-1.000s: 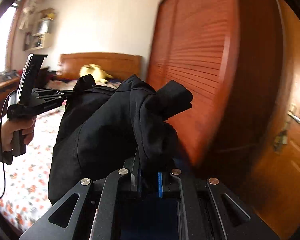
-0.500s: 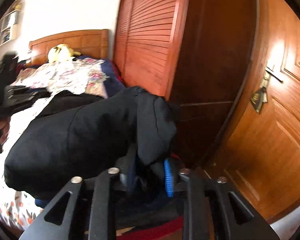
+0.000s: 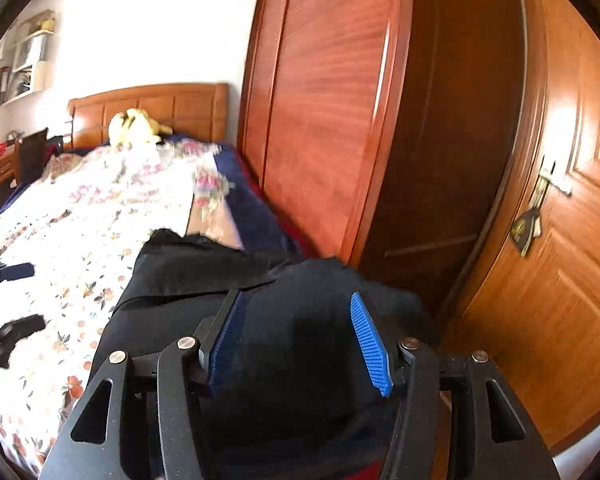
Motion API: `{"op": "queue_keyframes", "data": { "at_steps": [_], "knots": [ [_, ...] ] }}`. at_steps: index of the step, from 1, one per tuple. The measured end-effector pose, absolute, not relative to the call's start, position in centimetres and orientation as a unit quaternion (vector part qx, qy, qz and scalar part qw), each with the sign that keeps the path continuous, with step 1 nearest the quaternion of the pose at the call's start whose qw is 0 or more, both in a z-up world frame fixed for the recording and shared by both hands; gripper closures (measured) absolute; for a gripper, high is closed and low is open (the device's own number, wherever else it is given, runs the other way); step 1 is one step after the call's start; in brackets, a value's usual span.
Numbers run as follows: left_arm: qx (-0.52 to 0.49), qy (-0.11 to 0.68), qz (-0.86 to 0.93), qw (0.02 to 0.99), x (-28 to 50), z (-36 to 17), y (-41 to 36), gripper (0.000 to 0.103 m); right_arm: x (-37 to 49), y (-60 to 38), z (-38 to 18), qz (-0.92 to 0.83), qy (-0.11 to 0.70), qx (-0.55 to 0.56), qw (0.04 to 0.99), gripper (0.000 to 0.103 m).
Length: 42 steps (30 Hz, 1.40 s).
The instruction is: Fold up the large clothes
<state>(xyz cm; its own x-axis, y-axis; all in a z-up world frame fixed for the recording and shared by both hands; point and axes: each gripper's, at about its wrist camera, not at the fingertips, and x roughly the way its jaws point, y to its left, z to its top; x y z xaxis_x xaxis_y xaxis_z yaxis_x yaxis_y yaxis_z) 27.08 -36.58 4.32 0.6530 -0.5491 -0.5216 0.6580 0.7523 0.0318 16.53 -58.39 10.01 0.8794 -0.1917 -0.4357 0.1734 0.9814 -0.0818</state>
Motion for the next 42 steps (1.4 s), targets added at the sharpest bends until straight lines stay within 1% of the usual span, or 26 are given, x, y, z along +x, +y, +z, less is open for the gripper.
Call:
{"op": "queue_keyframes", "data": {
  "at_steps": [2, 7, 9, 13, 16, 24, 26, 27, 29, 31, 37, 42],
  "knots": [
    [0.102, 0.250, -0.334, 0.903, 26.2, 4.2, -35.7, 0.013, 18.1, -59.1, 9.0, -0.096, 0.249, -0.013, 0.964, 0.046],
    [0.085, 0.240, -0.334, 0.908, 23.7, 4.9, -32.8, 0.013, 19.9, -60.8, 6.2, -0.125, 0.317, 0.004, 0.940, 0.046],
    [0.079, 0.239, -0.331, 0.909, 22.9, 5.3, -31.9, 0.013, 20.0, -61.0, 5.7, -0.134, 0.325, -0.014, 0.936, 0.046],
    [0.085, 0.237, -0.322, 0.913, 21.2, 5.6, -30.3, 0.013, 19.6, -61.9, 6.3, -0.137, 0.324, 0.011, 0.936, 0.045],
    [0.090, 0.232, -0.317, 0.915, 19.9, 5.8, -29.2, 0.013, 19.0, -61.1, 7.1, -0.148, 0.301, 0.022, 0.942, 0.045],
    [0.087, 0.227, -0.298, 0.923, 16.6, 6.0, -25.6, 0.013, 12.6, -55.9, 10.6, -0.135, 0.240, 0.003, 0.961, 0.045],
    [0.082, 0.230, -0.292, 0.925, 15.7, 5.8, -24.6, 0.013, 11.2, -53.9, 10.8, -0.115, 0.229, 0.004, 0.967, 0.039],
    [0.081, 0.231, -0.289, 0.926, 15.3, 5.8, -24.2, 0.013, 10.3, -53.2, 10.7, -0.106, 0.223, 0.004, 0.969, 0.037],
    [0.083, 0.233, -0.279, 0.928, 14.4, 5.6, -23.3, 0.013, 9.1, -51.1, 10.3, -0.081, 0.216, 0.005, 0.973, 0.029],
    [0.083, 0.238, -0.265, 0.931, 13.4, 5.4, -22.2, 0.013, 7.5, -49.0, 9.8, -0.064, 0.215, 0.000, 0.975, 0.025],
    [0.073, 0.245, -0.221, 0.941, 9.9, 4.9, -18.2, 0.013, 2.4, -44.0, 7.5, 0.012, 0.192, 0.010, 0.981, 0.025],
    [0.053, 0.259, -0.187, 0.946, 7.5, 4.1, -14.5, 0.013, 0.6, -41.2, 4.9, 0.069, 0.185, 0.024, 0.980, 0.025]
  ]
}}
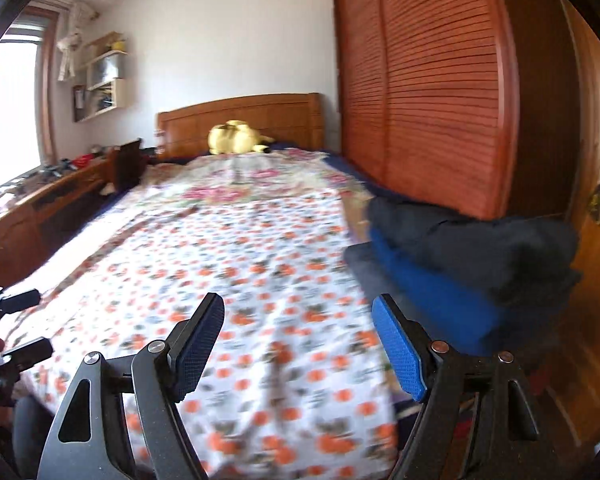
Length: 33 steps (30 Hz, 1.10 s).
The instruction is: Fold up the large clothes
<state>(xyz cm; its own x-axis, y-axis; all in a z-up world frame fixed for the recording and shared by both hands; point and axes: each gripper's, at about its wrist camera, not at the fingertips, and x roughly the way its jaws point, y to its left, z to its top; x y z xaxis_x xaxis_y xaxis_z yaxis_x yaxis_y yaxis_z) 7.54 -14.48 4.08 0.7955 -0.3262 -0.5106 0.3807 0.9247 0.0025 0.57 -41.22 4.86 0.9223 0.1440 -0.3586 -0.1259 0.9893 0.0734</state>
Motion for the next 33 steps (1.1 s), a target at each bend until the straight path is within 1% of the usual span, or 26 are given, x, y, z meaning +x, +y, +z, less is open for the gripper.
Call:
{"op": "queue_keyframes", "data": {
  "at_steps": [5, 7, 15, 20, 26, 33],
  "knots": [
    [0.033, 0.274, -0.155, 0.949, 6.2, 2.3, -11.1, 0.013, 0.3, -39.4, 2.7, 0.113, 0.190, 0.025, 0.975, 0.025],
    [0.019, 0.287, -0.147, 0.946, 6.2, 1.3, -9.8, 0.013, 1.8, -39.3, 2.5, 0.120, 0.193, 0.020, 0.974, 0.025],
    [-0.010, 0.303, -0.068, 0.951, 5.7, -2.7, -4.4, 0.013, 3.0, -36.2, 0.4, 0.167, 0.204, 0.011, 0.964, 0.025],
    [-0.023, 0.304, -0.033, 0.952, 5.0, -3.9, -1.5, 0.013, 4.6, -34.3, -0.8, 0.190, 0.215, 0.009, 0.958, 0.025],
    [-0.025, 0.294, -0.004, 0.956, 3.4, -3.4, 0.8, 0.013, 5.2, -32.0, -1.3, 0.219, 0.222, 0.008, 0.950, 0.025],
    [-0.030, 0.249, 0.004, 0.968, 1.0, -0.2, 1.8, 0.013, 5.4, -32.1, 0.8, 0.230, 0.184, 0.011, 0.956, 0.025]
  ]
}}
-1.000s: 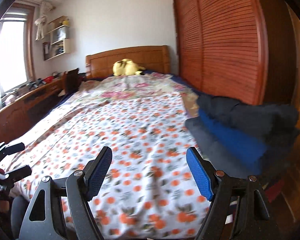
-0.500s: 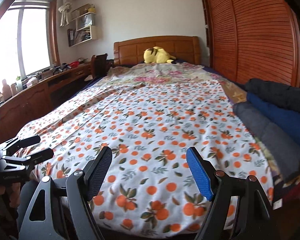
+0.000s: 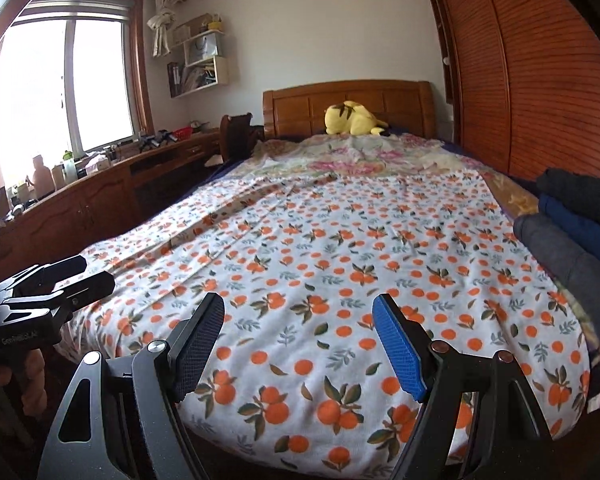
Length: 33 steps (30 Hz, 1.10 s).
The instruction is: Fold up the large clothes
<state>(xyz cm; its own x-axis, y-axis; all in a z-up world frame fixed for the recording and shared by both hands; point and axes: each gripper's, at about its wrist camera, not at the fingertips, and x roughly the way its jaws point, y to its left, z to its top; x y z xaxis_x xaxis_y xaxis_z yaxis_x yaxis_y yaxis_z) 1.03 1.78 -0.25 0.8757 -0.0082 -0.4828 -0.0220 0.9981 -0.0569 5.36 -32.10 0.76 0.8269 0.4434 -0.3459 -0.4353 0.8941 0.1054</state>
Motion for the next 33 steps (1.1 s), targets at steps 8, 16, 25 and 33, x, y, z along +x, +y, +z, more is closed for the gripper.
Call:
{"op": "queue_keyframes", "data": {
  "at_steps": [8, 16, 25, 33],
  "knots": [
    [-0.026, 0.213, 0.000, 0.977, -0.9, 2.1, 1.6, 0.013, 4.4, -33.7, 2.7, 0.230, 0.143, 0.014, 0.963, 0.025],
    [-0.022, 0.208, -0.008, 0.978, -1.3, 2.5, 1.1, 0.013, 4.3, -33.4, 0.8, 0.230, 0.136, 0.013, 0.963, 0.025],
    [-0.022, 0.210, 0.000, 0.977, -1.4, 2.4, 1.2, 0.013, 3.5, -33.2, 1.0, 0.225, 0.139, 0.020, 0.964, 0.025],
    [-0.020, 0.209, 0.009, 0.978, -1.3, 2.4, 1.4, 0.013, 3.5, -33.0, 1.0, 0.224, 0.141, 0.024, 0.964, 0.025]
  ]
}}
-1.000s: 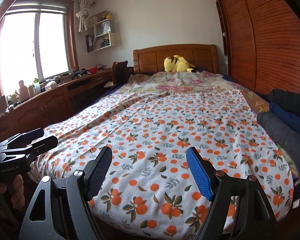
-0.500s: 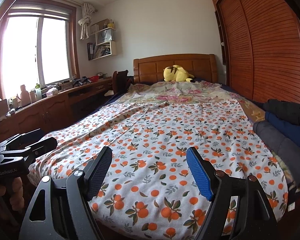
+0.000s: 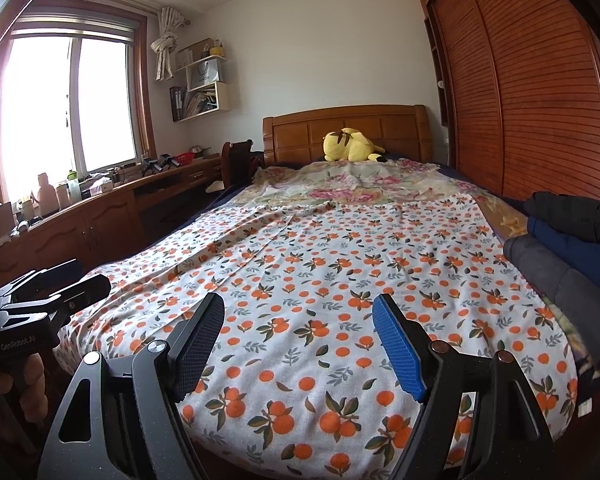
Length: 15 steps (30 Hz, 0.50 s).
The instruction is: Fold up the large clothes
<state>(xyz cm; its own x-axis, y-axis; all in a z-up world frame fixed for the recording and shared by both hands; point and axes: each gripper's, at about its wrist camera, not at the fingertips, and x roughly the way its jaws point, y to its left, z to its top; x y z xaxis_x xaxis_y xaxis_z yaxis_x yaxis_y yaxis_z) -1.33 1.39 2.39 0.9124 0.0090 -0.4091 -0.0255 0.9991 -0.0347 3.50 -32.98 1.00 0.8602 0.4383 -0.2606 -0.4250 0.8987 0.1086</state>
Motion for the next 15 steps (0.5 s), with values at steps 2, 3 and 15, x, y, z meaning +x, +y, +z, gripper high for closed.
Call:
{"op": "queue_keyframes", "data": {
  "at_steps": [2, 3, 15],
  "knots": [
    [-0.020, 0.209, 0.009, 0.978, -1.33, 2.39, 1.36, 0.013, 3.49, -32.93, 1.02, 0.224, 0.141, 0.024, 0.964, 0.025],
    [-0.019, 0.209, 0.009, 0.978, -1.33, 2.39, 1.39, 0.013, 3.48, -32.90, 1.04, 0.224, 0.141, 0.024, 0.964, 0.025],
    [-0.019, 0.209, 0.008, 0.978, -1.38, 2.35, 1.43, 0.013, 3.46, -32.79, 0.98, 0.222, 0.142, 0.027, 0.964, 0.025]
  ]
}}
